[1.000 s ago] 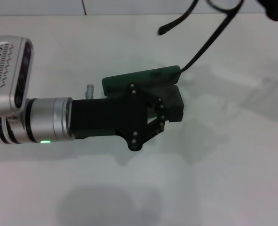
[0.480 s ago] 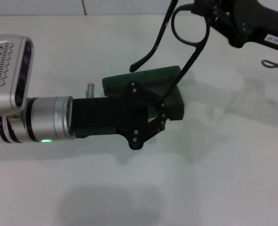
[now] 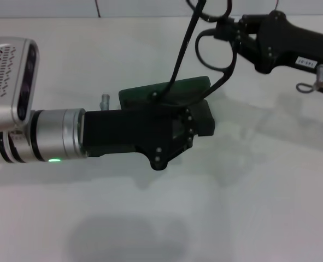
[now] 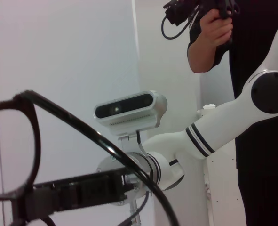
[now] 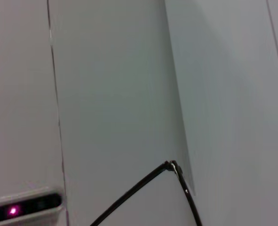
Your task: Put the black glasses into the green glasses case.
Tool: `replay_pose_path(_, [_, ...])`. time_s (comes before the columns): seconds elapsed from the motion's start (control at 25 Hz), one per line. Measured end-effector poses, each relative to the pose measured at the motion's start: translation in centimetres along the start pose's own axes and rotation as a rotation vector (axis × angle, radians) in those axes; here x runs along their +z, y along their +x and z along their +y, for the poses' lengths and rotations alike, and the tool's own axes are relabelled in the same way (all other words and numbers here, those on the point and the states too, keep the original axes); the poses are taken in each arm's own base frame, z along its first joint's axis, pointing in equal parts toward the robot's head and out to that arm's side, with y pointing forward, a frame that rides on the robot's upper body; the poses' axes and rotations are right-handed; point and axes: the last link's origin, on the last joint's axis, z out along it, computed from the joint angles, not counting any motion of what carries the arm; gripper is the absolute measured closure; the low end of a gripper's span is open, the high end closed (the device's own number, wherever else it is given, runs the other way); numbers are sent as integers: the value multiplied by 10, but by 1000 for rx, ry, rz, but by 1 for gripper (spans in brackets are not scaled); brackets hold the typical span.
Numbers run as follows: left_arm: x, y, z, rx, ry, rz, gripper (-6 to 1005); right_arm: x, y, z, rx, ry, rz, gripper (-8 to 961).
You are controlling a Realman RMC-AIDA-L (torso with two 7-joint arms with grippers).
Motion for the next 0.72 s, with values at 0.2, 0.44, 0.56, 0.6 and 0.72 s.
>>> replay_pose_path(0.2, [1, 1, -2, 4, -1, 2, 993, 3, 5, 6, 6, -33, 22, 888])
replay_pose_path(0.44, [1, 1, -2, 5, 0, 2, 992, 2, 6, 7, 14, -31, 19, 888])
replay_pose_path(0.56, [1, 2, -3, 6, 6, 4, 992, 1, 6, 8, 18, -34, 14, 889])
replay_pose_path(0.6, [1, 2, -3, 7, 11, 7, 992, 1, 5, 9, 19, -39, 10, 889])
replay_pose_path(0.72, [1, 3, -4, 8, 18, 13, 992, 2, 5, 11, 22, -55, 3, 890])
